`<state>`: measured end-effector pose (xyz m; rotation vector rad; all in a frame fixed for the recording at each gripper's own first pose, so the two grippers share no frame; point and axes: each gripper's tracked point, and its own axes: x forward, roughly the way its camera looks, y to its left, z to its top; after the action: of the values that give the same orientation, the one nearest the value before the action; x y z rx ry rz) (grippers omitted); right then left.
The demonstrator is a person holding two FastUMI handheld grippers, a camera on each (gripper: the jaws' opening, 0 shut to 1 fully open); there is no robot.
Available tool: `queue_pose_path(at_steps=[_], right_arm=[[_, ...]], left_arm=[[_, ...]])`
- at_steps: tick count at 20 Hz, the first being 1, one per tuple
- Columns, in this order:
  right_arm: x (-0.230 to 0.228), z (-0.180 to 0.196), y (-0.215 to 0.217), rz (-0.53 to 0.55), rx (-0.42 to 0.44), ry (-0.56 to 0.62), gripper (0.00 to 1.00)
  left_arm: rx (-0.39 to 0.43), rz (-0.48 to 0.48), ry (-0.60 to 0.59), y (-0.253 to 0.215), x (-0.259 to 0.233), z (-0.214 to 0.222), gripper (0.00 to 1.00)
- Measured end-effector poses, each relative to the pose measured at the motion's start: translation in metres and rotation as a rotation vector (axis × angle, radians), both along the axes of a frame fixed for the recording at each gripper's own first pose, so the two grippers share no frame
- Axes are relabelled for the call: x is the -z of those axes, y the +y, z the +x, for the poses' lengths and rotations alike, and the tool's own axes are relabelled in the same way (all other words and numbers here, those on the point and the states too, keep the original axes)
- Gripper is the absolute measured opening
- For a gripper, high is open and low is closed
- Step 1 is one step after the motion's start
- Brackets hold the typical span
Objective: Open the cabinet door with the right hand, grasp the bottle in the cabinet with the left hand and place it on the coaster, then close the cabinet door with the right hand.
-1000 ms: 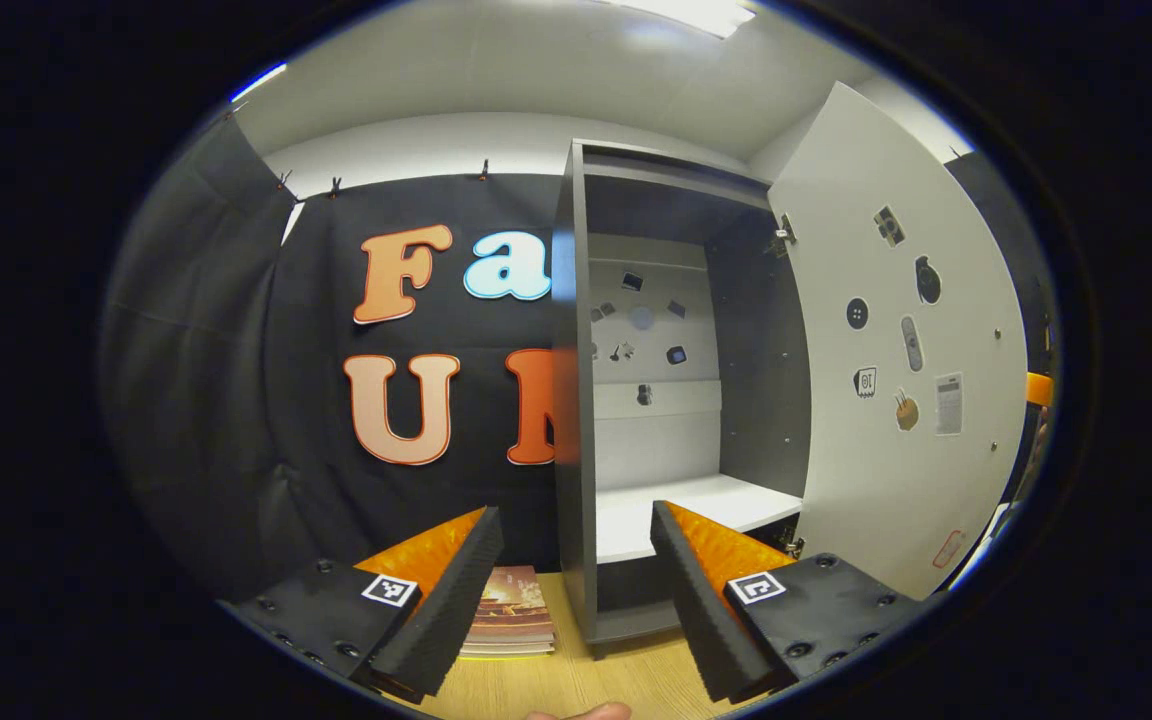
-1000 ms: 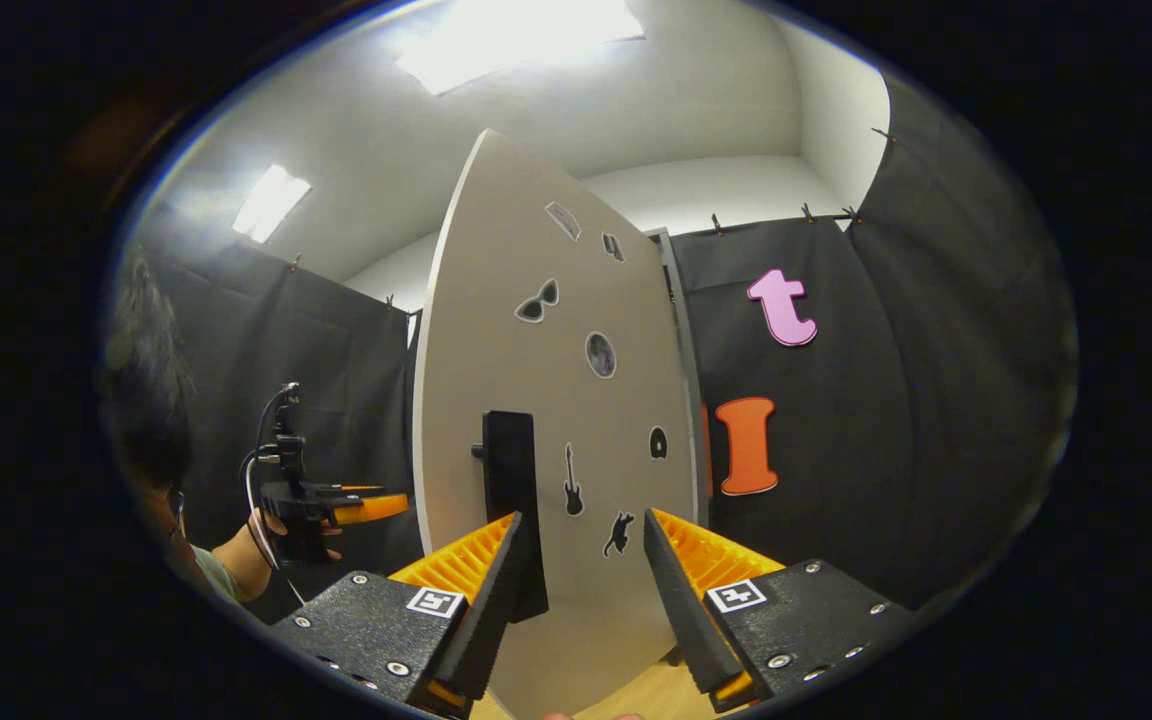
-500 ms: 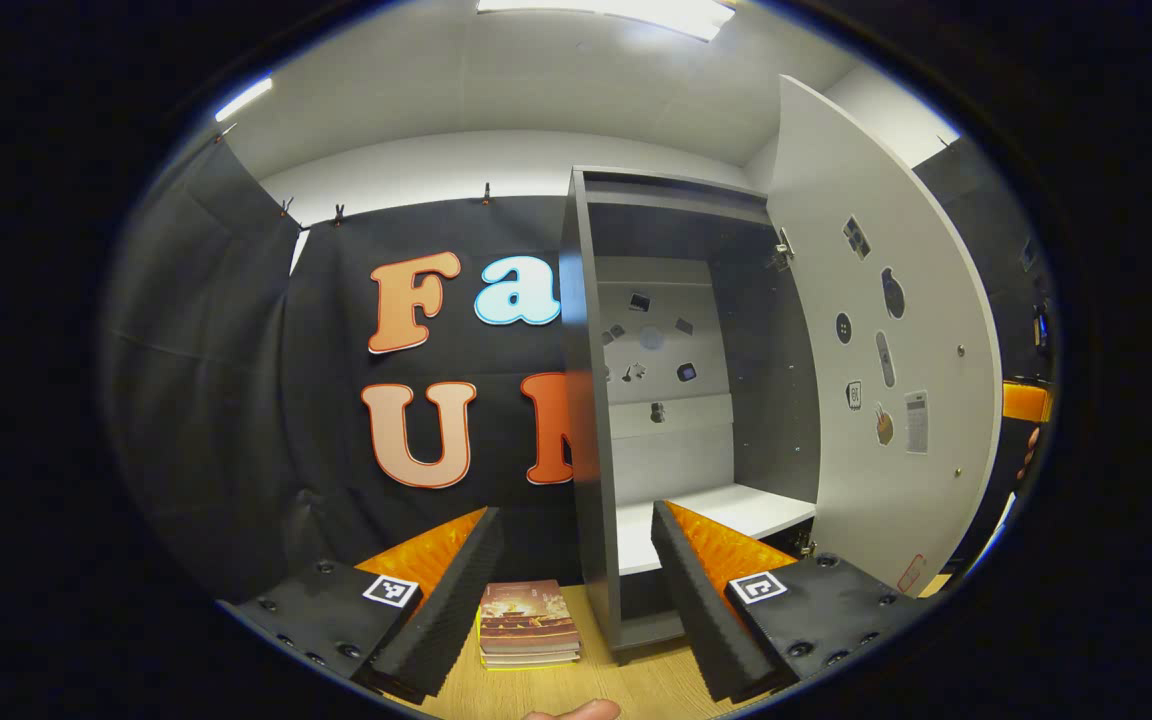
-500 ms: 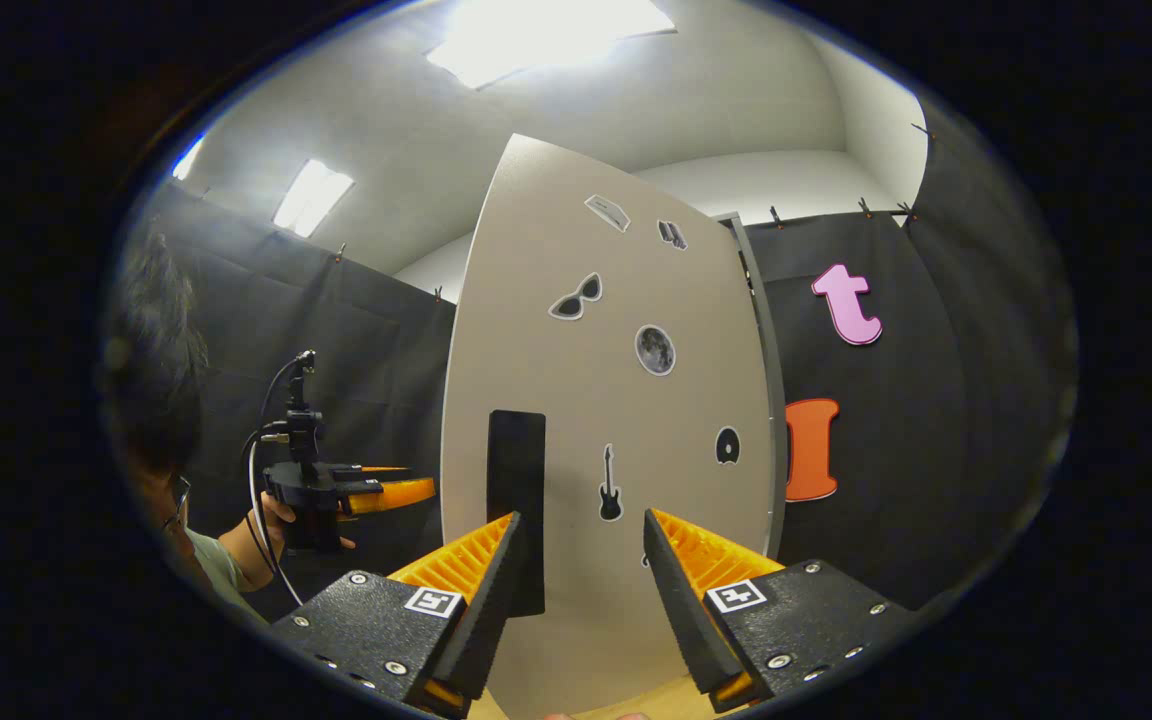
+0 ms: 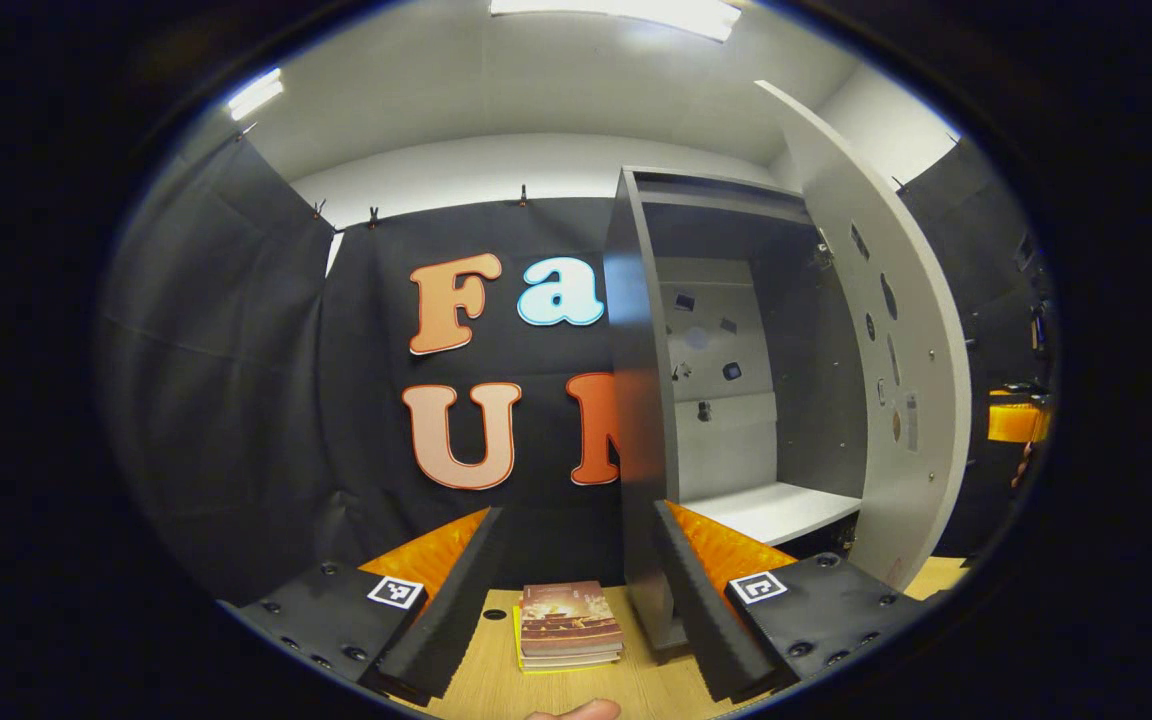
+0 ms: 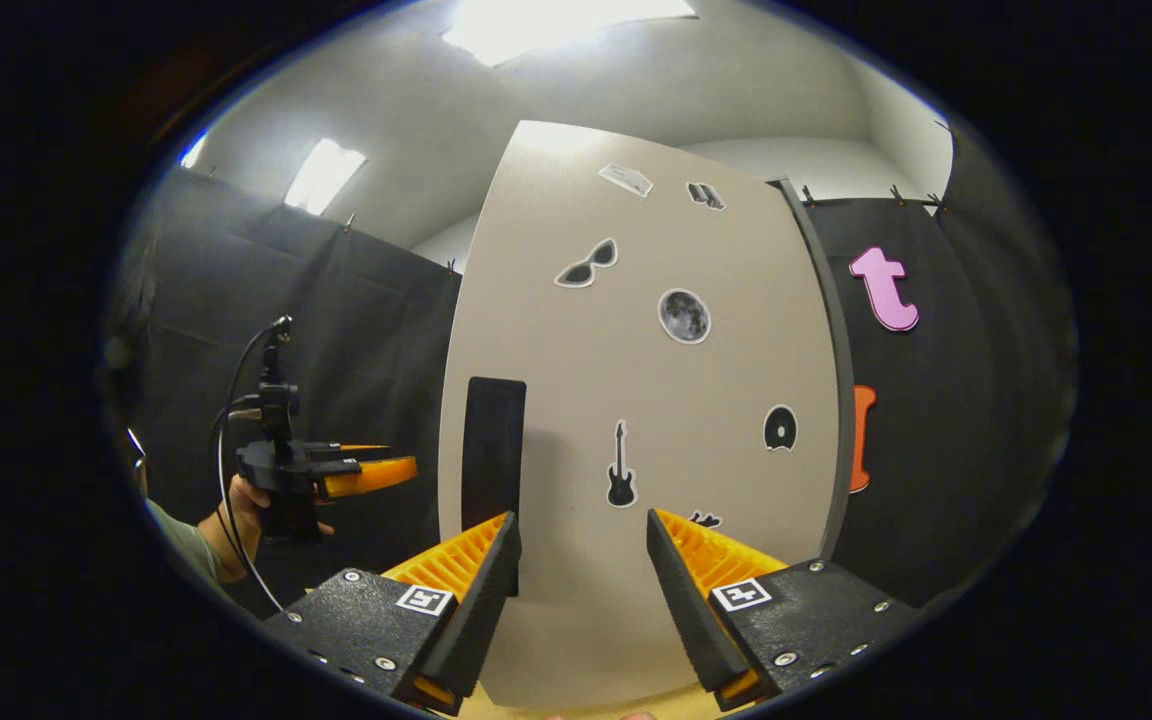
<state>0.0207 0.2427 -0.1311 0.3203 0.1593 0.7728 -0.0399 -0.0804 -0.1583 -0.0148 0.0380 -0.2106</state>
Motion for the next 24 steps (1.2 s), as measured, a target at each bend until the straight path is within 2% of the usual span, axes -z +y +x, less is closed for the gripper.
queue_pose_path(at_steps=[4,5,6,10,12,15,24], right_arm=[[0.012,0.01,0.028,-0.047,-0.027,-0.012,0.83],[0.012,0.012,0.032,-0.043,-0.03,-0.003,0.87],[0.014,0.016,0.036,-0.04,-0.029,0.004,0.84],[0.019,0.028,0.058,-0.071,-0.027,0.02,0.88],[0.015,0.028,0.061,-0.067,-0.026,0.022,0.85],[0.016,0.031,0.06,-0.081,-0.004,0.034,0.87],[0.028,0.042,0.07,-0.056,-0.002,0.174,0.87]], left_arm=[[-0.028,0.014,-0.006,0.017,0.004,0.001,0.95],[-0.034,0.011,-0.004,0.022,0.004,0.001,0.95],[-0.038,0.009,-0.001,0.025,0.005,0.001,0.95],[-0.061,0.014,0.0,0.04,0.007,0.005,0.95],[-0.063,0.008,0.01,0.044,0.009,0.008,0.95],[-0.075,0.004,0.013,0.048,0.01,0.014,0.95],[-0.097,-0.023,0.026,0.052,-0.004,0.03,0.95]])
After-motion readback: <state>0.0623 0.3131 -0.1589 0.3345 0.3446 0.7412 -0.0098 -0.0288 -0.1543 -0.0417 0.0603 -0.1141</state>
